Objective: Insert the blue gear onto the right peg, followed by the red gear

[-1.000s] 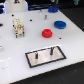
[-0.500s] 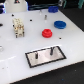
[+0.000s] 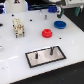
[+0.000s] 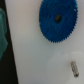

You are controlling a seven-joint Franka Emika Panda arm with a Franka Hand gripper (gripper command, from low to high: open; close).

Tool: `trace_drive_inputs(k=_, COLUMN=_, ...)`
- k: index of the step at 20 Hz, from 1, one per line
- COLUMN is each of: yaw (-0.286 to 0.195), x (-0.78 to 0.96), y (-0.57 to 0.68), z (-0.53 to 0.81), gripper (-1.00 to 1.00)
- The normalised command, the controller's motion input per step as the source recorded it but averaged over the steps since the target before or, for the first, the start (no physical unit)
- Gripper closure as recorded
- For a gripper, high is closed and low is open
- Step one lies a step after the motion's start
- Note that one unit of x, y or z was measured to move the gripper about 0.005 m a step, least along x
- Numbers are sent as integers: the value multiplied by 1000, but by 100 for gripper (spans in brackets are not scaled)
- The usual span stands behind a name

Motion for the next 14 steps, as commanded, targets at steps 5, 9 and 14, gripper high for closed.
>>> trace_drive_inputs(k=5, yaw=0, x=-145, y=-182, z=-499, gripper=-100)
trace_drive_inputs(k=9, yaw=0, x=-191, y=3, z=-326, gripper=-100)
trace_drive_inputs(k=14, yaw=0, x=-211, y=-83, z=-31, gripper=-100)
